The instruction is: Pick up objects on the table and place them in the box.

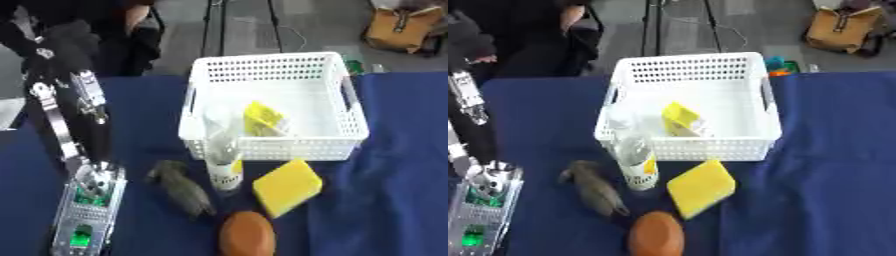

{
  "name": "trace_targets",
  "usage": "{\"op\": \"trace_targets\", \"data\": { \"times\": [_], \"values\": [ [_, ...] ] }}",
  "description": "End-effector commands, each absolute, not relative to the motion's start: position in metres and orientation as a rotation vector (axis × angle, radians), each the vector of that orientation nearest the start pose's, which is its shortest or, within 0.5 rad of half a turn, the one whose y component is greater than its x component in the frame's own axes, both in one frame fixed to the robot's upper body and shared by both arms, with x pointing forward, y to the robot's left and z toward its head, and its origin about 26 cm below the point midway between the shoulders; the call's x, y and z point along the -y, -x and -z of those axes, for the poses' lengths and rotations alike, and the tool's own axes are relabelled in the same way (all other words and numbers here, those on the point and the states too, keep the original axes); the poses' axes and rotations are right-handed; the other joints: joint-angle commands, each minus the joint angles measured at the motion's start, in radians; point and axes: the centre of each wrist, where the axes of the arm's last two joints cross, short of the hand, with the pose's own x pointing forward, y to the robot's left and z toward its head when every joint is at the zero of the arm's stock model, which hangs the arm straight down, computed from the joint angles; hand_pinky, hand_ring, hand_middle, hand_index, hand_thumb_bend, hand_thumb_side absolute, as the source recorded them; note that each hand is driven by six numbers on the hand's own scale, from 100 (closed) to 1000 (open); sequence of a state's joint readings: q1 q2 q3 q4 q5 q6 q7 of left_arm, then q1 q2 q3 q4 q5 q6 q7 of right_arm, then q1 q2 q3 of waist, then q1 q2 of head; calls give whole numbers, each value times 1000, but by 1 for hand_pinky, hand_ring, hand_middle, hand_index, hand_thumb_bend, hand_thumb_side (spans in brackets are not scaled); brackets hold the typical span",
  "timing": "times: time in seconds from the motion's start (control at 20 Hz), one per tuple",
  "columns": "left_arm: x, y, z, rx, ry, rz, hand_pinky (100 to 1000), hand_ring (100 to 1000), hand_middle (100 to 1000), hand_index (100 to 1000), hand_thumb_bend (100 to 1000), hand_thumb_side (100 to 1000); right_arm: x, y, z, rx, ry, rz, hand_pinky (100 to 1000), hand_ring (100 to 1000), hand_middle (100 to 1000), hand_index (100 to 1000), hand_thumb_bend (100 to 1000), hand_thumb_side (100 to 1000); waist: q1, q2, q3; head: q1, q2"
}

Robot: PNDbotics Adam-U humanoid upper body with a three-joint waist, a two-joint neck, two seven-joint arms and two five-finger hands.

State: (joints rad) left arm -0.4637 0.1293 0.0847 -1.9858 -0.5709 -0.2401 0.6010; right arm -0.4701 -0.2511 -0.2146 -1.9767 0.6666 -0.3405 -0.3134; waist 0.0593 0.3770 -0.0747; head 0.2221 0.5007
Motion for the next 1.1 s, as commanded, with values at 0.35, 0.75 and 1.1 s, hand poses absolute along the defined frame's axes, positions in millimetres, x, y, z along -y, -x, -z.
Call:
{"op": "trace_targets", "data": {
  "times": [0.35, 0.75, 1.1],
  "values": [
    [-234, -312, -238, -3192, 1026, 337, 619, 623, 618, 713, 100, 825, 278, -309, -277, -2959, -1167, 368, 746, 824, 678, 821, 177, 937, -11, -24, 2, 14, 5],
    [-234, -312, -236, -3201, 1020, 331, 619, 623, 618, 713, 100, 824, 253, -311, -299, -2929, -1099, 556, 789, 874, 729, 877, 372, 1000, -12, -31, 8, 7, -8],
    [-233, -312, -235, -3210, 1013, 324, 620, 623, 618, 713, 100, 823, 222, -309, -326, -2799, -1146, 872, 876, 945, 823, 953, 509, 1000, -13, -35, 14, -2, -14]
  ]
}}
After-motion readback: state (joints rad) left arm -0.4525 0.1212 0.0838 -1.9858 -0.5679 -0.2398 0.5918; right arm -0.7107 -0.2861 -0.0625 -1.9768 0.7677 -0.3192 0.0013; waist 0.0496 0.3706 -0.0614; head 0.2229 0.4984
